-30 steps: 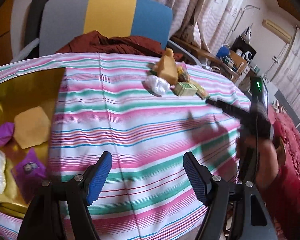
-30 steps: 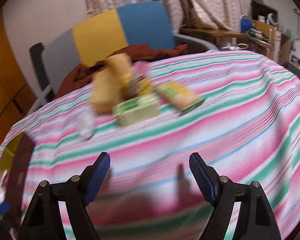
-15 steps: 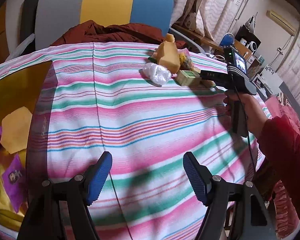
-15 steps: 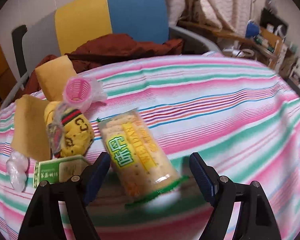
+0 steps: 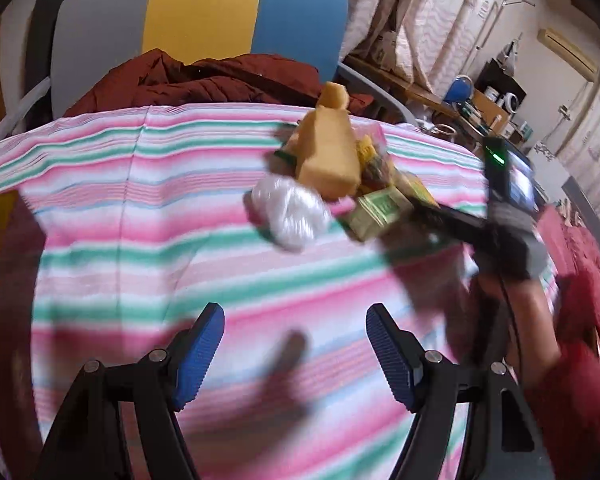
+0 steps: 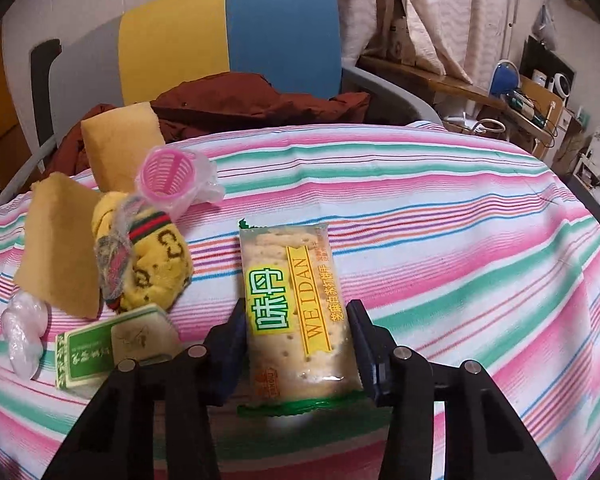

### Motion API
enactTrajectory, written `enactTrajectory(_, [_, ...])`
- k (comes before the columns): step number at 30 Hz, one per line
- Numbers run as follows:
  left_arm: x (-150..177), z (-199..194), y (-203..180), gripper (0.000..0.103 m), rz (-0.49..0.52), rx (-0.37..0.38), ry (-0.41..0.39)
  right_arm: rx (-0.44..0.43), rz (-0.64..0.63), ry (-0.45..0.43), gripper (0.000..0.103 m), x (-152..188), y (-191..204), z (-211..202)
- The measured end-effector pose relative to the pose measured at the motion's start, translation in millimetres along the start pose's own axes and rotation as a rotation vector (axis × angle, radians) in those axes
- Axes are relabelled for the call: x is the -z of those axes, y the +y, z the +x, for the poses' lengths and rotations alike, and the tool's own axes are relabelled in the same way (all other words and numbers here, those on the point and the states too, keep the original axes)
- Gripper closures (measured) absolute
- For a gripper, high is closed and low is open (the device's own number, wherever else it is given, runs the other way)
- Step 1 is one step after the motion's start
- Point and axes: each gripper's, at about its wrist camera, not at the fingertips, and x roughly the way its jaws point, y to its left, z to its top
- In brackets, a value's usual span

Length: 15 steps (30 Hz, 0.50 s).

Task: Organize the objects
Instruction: 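Grasp the WEIDAN cracker packet with the right tool while the left tool grasps the clear plastic bag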

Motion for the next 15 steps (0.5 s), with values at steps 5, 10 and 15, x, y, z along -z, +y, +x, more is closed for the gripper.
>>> enactTrajectory(5, [-38,33,-5,0.028,-0.032,-0.026,-0.041,0.018,0.028,-0.007,0.054,0,-5,3])
enactTrajectory(10, [-54,69,-17,0.026,0.090,-0.128,-0.059,0.041,0.017,-0.013,0.055,0,-4,5])
enactTrajectory(15, [-51,79,-11,0.035,0.109,-0.140,-0.076,0.040,0.019,-0.019,0.055,1,-4,5])
